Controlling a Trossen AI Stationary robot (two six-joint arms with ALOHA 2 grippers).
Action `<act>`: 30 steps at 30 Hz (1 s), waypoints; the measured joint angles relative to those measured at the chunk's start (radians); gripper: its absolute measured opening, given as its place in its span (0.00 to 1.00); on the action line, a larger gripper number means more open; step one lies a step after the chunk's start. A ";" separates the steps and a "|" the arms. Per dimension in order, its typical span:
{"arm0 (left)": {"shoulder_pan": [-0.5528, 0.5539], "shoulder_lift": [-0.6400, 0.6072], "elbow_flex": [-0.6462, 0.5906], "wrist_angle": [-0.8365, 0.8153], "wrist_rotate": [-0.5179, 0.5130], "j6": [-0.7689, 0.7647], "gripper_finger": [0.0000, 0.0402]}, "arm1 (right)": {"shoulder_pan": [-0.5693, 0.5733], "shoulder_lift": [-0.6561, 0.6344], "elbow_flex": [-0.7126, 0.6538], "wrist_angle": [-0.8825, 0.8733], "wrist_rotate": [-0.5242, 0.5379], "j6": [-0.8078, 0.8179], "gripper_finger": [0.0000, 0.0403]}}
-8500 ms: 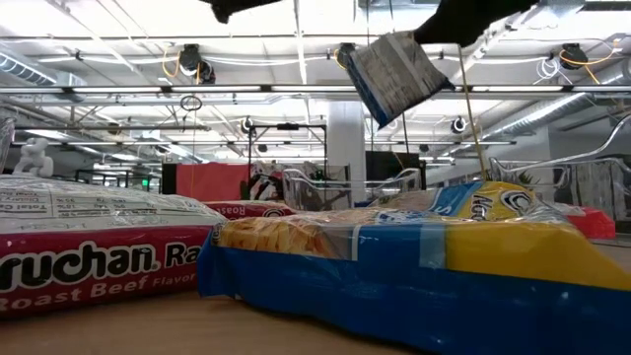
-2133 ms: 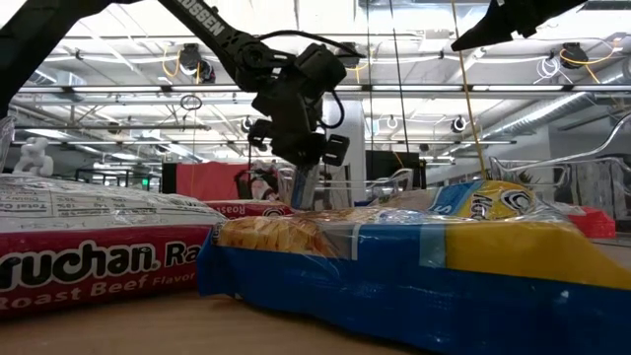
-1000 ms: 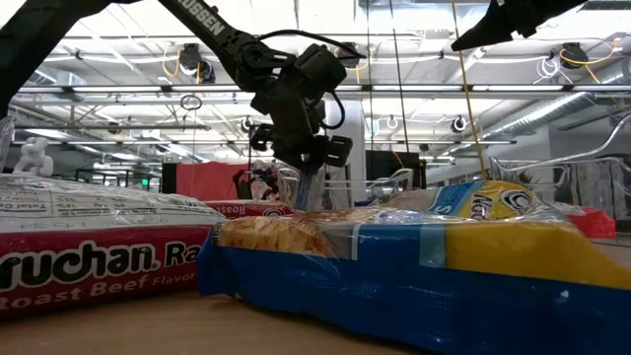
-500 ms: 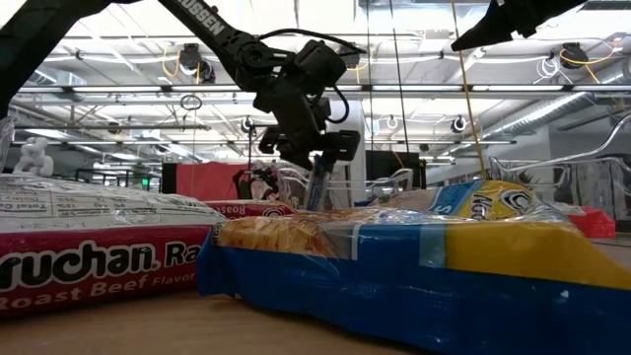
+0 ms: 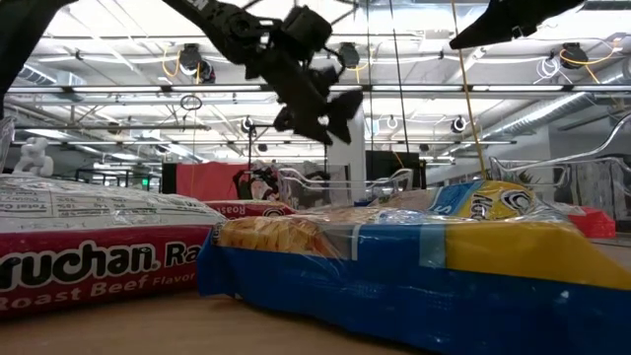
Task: Sort Maruchan noodles
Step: Put the top blue noodle pack into the top transparent bin, then put the middle orange noodle pack into the right transparent bin
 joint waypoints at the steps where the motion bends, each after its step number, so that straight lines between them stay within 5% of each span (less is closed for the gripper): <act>1: 0.000 -0.022 0.000 -0.024 0.034 0.019 0.53 | 0.000 0.002 0.000 0.002 -0.001 0.005 0.23; 11: -0.021 -0.266 -0.040 -0.154 0.317 0.170 0.53 | 0.000 0.018 0.000 -0.006 -0.099 0.133 0.23; 22: 0.037 -0.559 -0.382 -0.039 0.370 0.188 0.53 | 0.000 0.079 0.000 -0.028 -0.232 0.189 0.23; 30: 0.087 -0.749 -0.498 -0.053 0.392 0.160 0.53 | -0.052 0.190 0.000 0.058 -0.297 0.245 0.23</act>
